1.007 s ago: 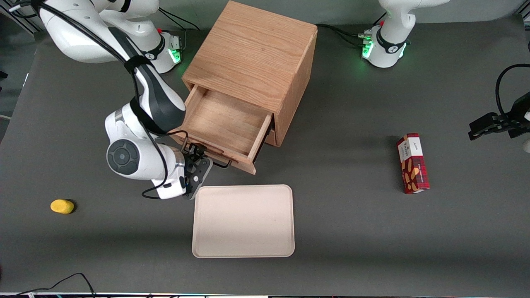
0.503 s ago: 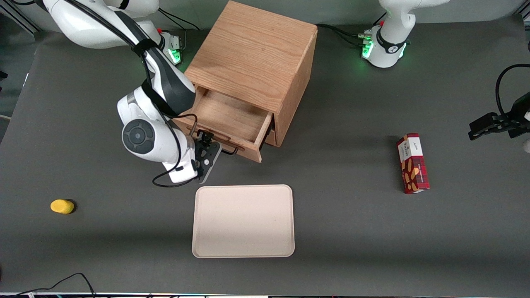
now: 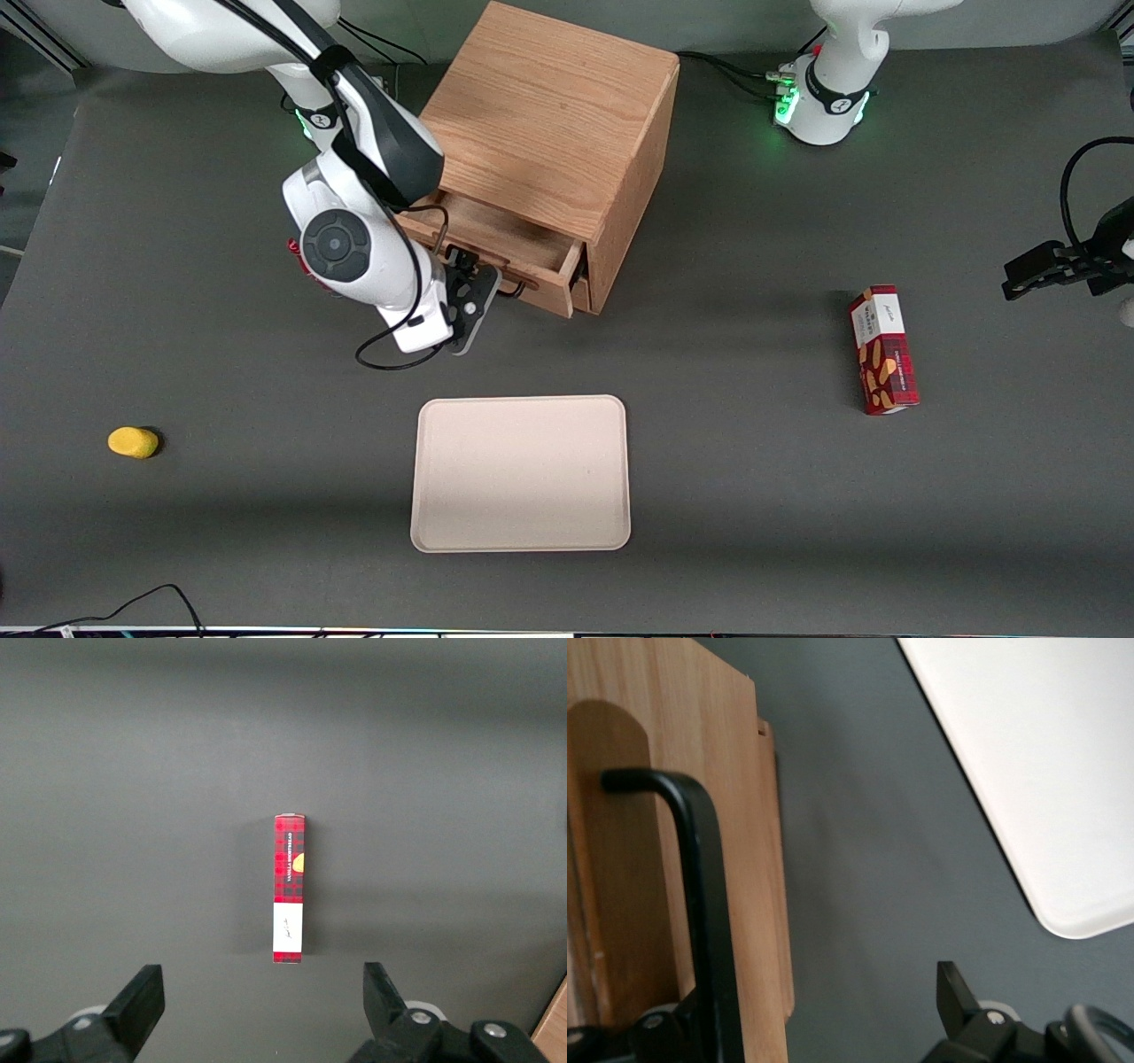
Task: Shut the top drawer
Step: 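Push the drawer front with the right gripper into the cabinet, then press the drawer fully shut with the right gripper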
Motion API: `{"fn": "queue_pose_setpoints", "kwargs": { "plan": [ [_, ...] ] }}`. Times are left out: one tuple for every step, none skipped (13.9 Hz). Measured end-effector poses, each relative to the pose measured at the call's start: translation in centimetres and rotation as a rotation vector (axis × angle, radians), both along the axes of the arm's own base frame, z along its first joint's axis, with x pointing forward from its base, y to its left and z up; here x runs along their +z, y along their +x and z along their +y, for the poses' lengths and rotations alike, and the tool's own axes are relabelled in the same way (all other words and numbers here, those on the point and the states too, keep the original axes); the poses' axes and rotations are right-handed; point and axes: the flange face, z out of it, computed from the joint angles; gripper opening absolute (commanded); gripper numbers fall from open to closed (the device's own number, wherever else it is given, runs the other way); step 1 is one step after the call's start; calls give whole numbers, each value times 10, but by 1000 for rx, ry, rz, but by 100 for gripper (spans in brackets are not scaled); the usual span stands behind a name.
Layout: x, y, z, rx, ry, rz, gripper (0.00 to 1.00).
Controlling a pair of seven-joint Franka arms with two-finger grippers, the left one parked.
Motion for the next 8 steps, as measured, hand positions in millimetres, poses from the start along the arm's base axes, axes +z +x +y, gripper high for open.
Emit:
{"fn": "queue_pose_setpoints", "kwargs": {
  "plan": [
    [0,-6,5,4,0,2,100],
    [0,-11,9,7,0,1,100],
    [1,-15,12,9,0,-1,100],
    [1,-19,14,10,-1,-2,100],
    [1,-23,17,13,-1,-1,100],
    [2,-26,20,15,-2,0,100],
    [2,-29,21,14,-4,2,100],
    [2,-33,24,14,-6,3,100]
  ]
}}
